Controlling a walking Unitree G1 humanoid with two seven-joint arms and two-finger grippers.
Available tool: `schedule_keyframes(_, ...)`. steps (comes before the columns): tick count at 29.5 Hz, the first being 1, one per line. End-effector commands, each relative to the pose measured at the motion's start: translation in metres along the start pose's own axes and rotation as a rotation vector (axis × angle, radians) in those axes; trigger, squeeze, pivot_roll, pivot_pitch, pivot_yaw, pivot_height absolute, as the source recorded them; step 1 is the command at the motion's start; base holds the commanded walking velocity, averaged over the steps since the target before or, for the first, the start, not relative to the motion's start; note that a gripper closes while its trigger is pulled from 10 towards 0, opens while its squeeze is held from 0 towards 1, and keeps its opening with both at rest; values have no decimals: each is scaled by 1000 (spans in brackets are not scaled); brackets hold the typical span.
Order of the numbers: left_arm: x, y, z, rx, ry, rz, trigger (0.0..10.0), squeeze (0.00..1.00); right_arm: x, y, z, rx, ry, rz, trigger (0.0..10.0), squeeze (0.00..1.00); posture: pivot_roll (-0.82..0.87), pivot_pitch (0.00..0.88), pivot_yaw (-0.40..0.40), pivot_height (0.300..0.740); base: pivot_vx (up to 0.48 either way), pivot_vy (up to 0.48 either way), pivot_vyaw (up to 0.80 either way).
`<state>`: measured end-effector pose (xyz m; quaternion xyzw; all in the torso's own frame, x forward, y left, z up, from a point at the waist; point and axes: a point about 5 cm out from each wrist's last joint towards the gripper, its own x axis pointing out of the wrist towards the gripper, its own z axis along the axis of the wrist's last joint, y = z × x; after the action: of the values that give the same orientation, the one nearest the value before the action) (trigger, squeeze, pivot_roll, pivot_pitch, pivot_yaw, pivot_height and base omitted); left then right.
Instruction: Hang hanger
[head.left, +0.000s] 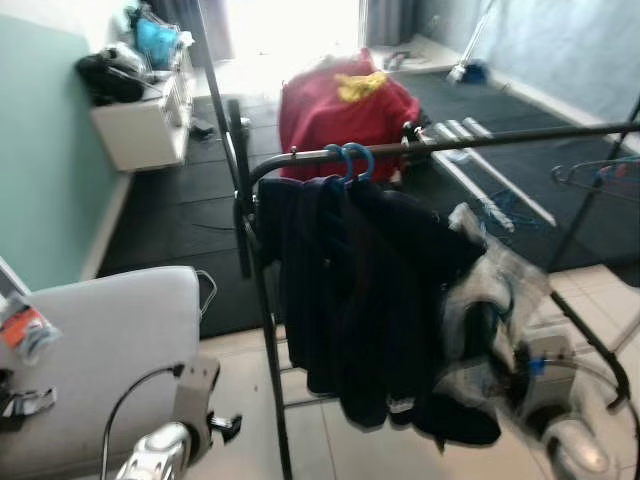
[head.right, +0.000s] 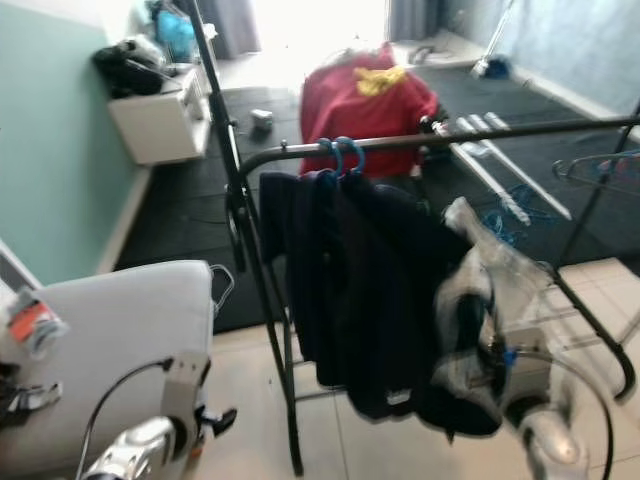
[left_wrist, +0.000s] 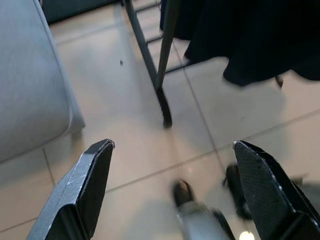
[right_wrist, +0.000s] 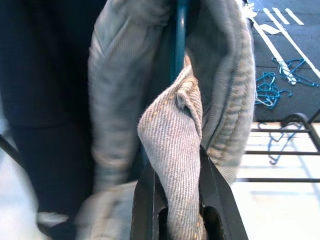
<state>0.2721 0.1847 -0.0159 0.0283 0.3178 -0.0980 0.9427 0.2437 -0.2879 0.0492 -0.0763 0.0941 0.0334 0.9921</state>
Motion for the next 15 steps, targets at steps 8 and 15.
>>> schedule_keyframes(8, -1, 0, -6, 11, 33, -7, 10000, 0, 4, 1, 33, 2, -67, -28, 10000, 0, -92, 57, 7, 740, 0, -438, 0)
schedule_keyframes(15, -2, 0, -7, 15, 41, -12, 10000, 0, -4, -4, 34, 24, -52, -49, 10000, 0, -96, 53, 7, 740, 0, -436, 0)
